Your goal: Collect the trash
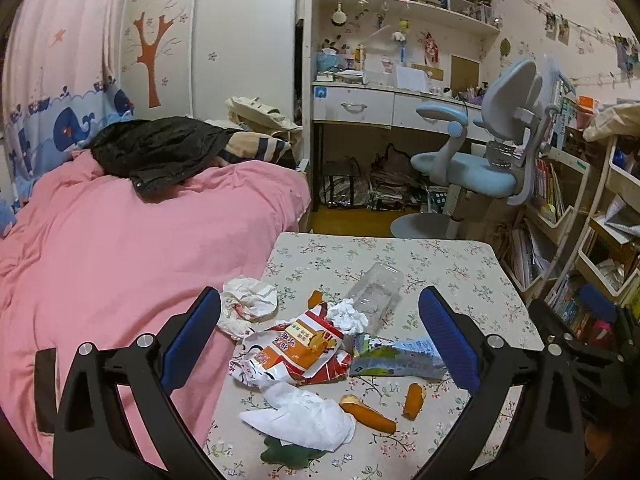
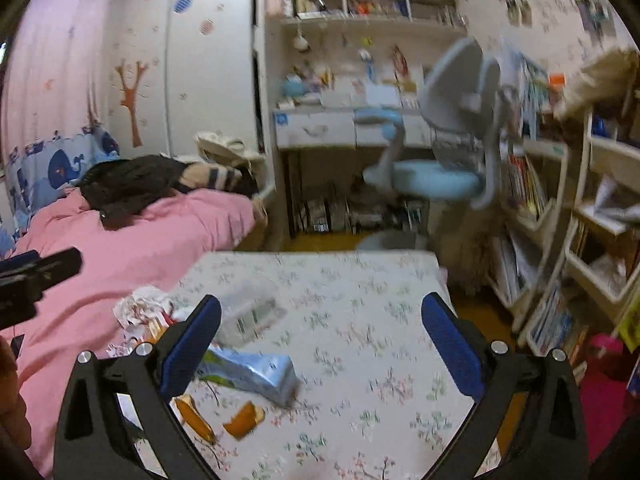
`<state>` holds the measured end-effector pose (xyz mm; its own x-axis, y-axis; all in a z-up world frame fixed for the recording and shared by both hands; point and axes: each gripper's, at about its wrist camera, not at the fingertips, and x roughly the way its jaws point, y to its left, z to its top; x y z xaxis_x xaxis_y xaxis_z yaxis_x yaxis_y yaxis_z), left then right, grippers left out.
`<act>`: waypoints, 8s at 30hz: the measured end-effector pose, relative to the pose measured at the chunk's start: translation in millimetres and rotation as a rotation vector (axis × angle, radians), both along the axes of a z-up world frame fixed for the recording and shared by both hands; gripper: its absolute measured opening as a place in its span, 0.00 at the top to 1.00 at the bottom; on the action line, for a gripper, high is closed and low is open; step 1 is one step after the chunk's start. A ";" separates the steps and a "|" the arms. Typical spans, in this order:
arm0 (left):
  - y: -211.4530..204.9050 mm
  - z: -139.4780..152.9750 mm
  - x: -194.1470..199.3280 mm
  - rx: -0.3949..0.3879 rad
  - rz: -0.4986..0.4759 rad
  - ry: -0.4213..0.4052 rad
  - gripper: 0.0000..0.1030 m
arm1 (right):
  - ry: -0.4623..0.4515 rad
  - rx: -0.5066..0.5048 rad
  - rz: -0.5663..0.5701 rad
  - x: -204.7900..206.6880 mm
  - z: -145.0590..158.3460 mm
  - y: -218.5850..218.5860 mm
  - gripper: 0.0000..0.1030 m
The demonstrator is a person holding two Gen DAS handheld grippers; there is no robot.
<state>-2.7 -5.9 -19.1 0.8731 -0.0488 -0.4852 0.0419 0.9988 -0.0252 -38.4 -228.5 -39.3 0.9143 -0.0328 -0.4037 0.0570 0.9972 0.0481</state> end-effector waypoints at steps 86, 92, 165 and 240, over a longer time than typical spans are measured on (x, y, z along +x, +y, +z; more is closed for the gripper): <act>14.9 0.4 4.9 -0.013 0.044 0.002 0.07 | -0.080 -0.056 0.073 -16.2 5.9 27.0 0.06; 16.3 0.0 5.0 -0.006 0.037 0.003 0.07 | -0.028 -0.052 0.083 -10.0 0.1 26.0 0.06; 58.4 -35.6 25.6 -0.293 -0.313 0.268 0.95 | 0.521 0.273 0.335 20.5 -90.5 16.2 0.83; 57.8 -116.8 12.6 -0.131 -0.026 0.481 0.43 | 0.379 0.025 0.364 -12.8 -64.1 45.5 0.32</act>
<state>9.9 51.8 -135.9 0.5499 -0.1545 -0.8208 0.0193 0.9848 -0.1724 -51.3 -183.0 -103.5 0.6542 0.2733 -0.7052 -0.2747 0.9546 0.1151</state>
